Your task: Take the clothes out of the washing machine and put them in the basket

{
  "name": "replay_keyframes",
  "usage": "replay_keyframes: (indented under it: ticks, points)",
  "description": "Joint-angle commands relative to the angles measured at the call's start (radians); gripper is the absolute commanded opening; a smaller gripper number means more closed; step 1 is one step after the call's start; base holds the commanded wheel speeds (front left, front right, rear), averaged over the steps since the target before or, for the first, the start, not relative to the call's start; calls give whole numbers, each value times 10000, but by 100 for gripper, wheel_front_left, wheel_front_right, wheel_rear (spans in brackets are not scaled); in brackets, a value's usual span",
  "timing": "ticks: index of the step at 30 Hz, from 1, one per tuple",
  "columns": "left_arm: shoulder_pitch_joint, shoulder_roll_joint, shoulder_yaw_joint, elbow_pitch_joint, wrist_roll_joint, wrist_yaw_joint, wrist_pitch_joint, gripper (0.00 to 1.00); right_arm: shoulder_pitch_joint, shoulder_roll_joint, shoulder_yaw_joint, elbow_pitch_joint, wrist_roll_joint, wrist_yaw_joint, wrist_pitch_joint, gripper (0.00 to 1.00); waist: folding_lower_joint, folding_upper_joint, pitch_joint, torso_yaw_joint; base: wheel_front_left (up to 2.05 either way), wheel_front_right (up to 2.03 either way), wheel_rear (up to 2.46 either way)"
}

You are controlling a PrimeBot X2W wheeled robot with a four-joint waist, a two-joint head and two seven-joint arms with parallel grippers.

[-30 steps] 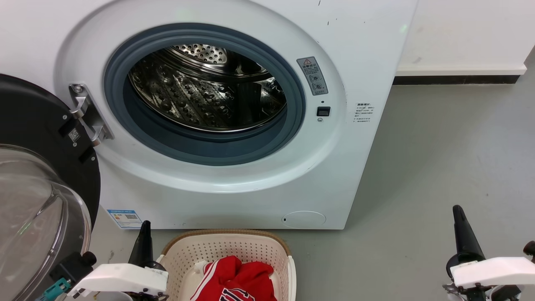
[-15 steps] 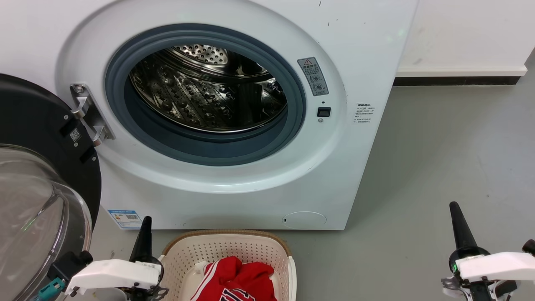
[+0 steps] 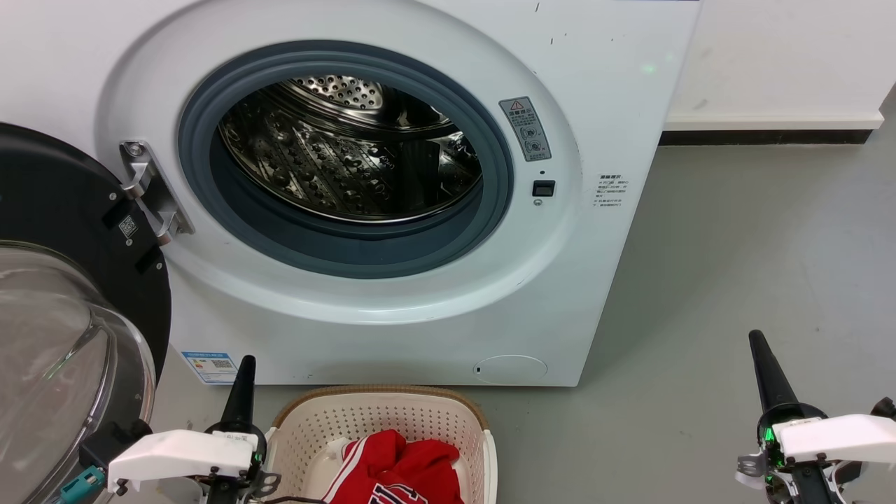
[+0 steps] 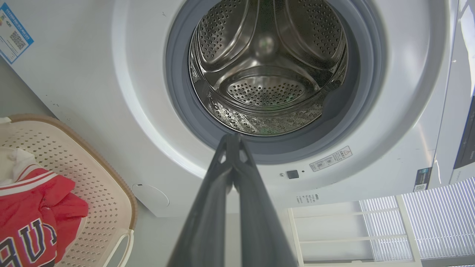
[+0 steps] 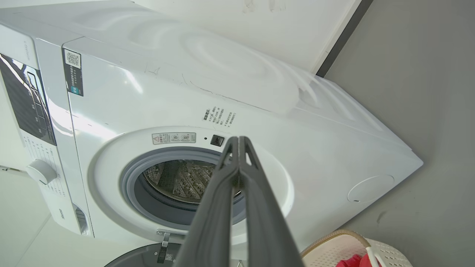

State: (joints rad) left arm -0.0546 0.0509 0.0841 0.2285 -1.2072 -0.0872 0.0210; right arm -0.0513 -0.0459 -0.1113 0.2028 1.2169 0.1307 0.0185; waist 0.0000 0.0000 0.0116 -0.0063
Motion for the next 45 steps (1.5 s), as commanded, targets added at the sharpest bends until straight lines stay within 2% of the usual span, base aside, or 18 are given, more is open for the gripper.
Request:
replay_keyframes:
  ticks: [1,45]
  points:
    - [-244,0,61,-32,-330,-70,77,0,-222,-51,-12,1,343,2,91,0,0,0,-4,3,0,0,0]
    - [-598,-13,331,184,-4104,-468,975,0,-641,-66,-23,443,4023,0,988,0,0,0,-85,63,0,0,0]
